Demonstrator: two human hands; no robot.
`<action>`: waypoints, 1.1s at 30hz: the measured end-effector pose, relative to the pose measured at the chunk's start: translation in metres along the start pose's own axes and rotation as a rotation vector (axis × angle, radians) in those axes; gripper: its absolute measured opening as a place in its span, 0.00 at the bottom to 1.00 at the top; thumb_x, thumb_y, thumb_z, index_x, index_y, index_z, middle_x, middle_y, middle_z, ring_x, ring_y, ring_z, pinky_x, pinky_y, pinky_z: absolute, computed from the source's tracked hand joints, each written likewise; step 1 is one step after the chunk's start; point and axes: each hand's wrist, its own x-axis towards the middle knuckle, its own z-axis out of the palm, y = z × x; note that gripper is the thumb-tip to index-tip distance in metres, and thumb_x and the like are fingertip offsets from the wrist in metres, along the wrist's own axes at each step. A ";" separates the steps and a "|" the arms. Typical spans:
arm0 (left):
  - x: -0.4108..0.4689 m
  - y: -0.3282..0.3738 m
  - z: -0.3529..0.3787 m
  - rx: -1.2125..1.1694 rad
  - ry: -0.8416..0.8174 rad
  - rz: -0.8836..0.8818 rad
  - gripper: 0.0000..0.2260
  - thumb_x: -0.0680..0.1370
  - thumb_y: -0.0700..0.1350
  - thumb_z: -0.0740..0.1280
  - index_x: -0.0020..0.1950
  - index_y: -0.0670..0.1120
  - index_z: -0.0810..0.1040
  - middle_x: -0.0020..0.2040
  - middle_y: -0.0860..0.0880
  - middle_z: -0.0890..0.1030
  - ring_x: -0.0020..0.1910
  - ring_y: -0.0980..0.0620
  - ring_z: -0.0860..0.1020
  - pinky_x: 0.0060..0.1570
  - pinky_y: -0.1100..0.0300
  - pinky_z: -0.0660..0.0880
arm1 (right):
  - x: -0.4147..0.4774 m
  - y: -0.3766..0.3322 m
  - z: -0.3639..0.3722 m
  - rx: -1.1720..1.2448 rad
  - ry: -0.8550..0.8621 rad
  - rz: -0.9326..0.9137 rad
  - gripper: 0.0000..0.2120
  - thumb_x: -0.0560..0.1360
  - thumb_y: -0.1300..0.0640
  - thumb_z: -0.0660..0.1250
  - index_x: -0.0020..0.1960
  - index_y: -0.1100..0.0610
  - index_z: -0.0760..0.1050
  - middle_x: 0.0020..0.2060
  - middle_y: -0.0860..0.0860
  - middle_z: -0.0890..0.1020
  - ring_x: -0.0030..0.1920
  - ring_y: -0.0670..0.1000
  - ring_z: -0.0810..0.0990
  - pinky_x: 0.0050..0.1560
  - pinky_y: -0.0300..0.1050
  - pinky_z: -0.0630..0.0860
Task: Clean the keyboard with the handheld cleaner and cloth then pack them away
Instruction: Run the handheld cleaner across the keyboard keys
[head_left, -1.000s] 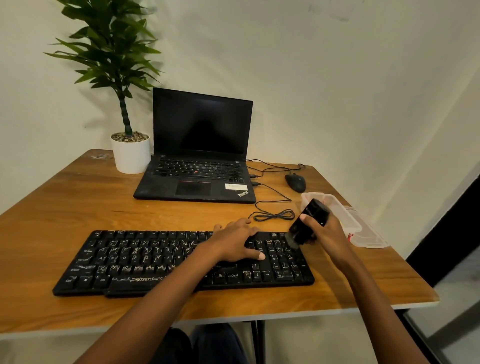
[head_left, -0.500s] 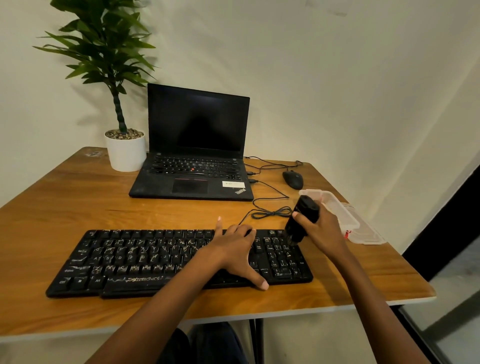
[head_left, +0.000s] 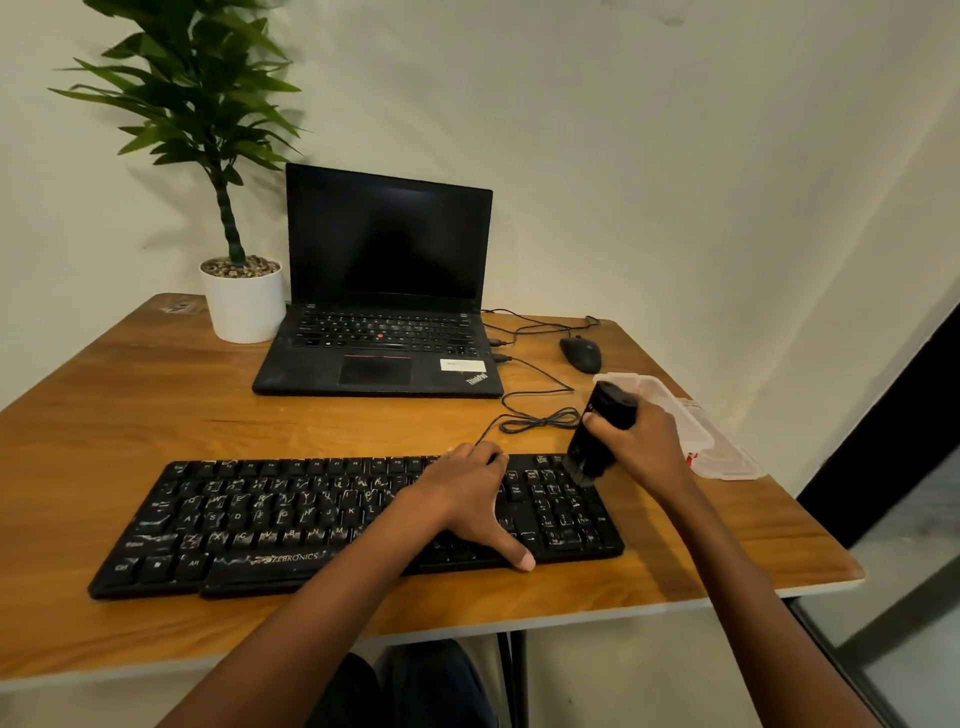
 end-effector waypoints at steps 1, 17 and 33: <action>0.000 0.000 0.000 0.004 -0.001 0.000 0.53 0.65 0.68 0.69 0.77 0.43 0.48 0.77 0.49 0.49 0.75 0.46 0.50 0.72 0.48 0.55 | -0.002 0.002 0.000 -0.013 -0.023 0.031 0.05 0.72 0.58 0.68 0.45 0.54 0.73 0.39 0.50 0.79 0.41 0.48 0.78 0.44 0.46 0.77; -0.001 0.001 -0.002 0.027 0.003 0.003 0.53 0.65 0.69 0.69 0.77 0.43 0.48 0.77 0.48 0.50 0.74 0.46 0.51 0.71 0.49 0.56 | -0.008 0.002 -0.006 0.034 -0.076 0.152 0.04 0.74 0.57 0.67 0.45 0.54 0.71 0.38 0.49 0.78 0.41 0.48 0.77 0.40 0.43 0.77; -0.001 0.001 -0.002 0.031 -0.001 0.005 0.53 0.65 0.69 0.69 0.77 0.42 0.48 0.77 0.49 0.50 0.74 0.46 0.52 0.72 0.50 0.55 | -0.017 0.001 -0.010 0.053 -0.098 0.222 0.07 0.73 0.57 0.66 0.39 0.50 0.70 0.37 0.50 0.78 0.42 0.51 0.78 0.44 0.52 0.79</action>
